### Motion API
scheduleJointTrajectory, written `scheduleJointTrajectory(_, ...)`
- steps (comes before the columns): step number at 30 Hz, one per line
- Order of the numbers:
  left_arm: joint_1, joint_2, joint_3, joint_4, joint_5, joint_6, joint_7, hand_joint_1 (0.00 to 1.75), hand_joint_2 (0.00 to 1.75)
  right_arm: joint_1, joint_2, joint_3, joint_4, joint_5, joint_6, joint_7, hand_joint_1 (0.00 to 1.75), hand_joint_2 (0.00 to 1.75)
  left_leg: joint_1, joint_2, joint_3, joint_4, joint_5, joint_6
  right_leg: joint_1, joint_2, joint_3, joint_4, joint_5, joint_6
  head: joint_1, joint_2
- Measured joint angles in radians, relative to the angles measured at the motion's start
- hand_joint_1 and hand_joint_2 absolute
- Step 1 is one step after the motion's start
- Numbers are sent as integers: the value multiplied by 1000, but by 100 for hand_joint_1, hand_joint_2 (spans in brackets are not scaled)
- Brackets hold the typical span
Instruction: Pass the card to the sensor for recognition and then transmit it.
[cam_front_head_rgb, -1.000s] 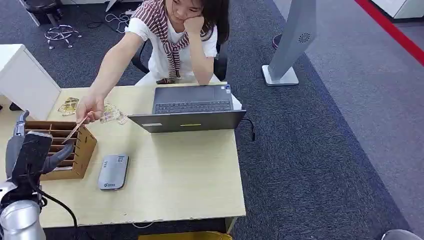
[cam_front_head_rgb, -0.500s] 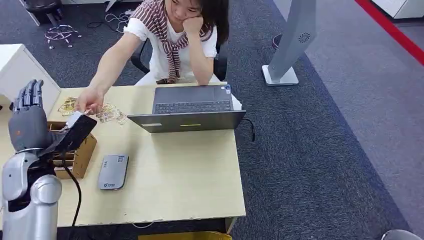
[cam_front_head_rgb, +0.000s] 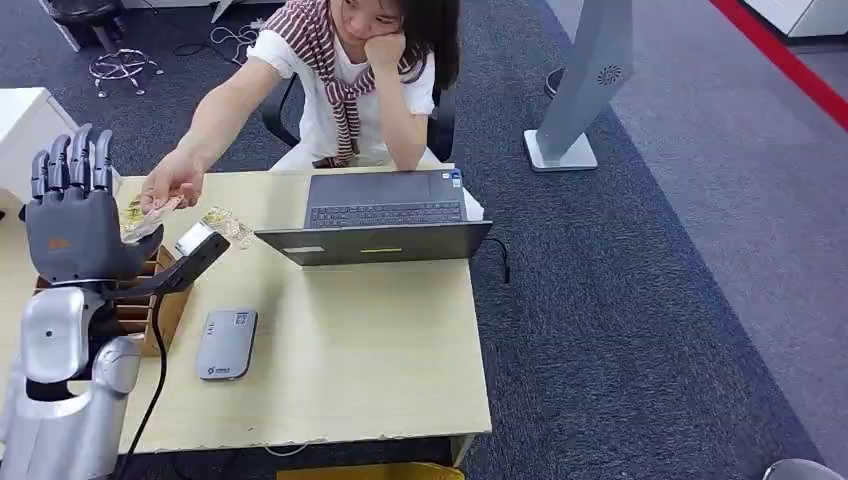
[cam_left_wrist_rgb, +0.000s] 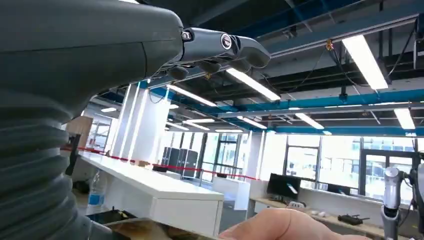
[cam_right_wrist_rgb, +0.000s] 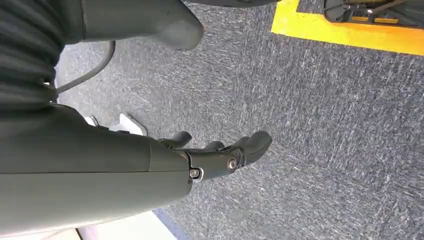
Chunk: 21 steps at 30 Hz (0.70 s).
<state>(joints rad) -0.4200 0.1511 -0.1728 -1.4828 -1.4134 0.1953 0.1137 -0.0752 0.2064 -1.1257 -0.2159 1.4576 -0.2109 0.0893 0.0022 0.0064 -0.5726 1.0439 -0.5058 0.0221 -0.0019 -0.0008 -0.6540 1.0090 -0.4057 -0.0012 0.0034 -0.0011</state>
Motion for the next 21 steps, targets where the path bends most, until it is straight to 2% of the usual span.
scheduleJointTrajectory(1,-1,2,-1,2,0,0,0,0,175,0,0,2,0,0,1,0,0,175,0,0,0,0,0,0,0,0,0,0,0,0,0,0)
scheduleJointTrajectory(2,-2,3,-1,4,0,0,0,175,175,0,0,3,0,0,2,0,0,175,0,0,0,0,0,0,0,0,0,0,0,0,0,0)
scheduleJointTrajectory(21,-3,5,-3,26,57,-5,-28,175,175,0,-3,5,3,1,5,0,0,175,0,0,0,0,0,0,0,0,0,0,0,0,0,0)
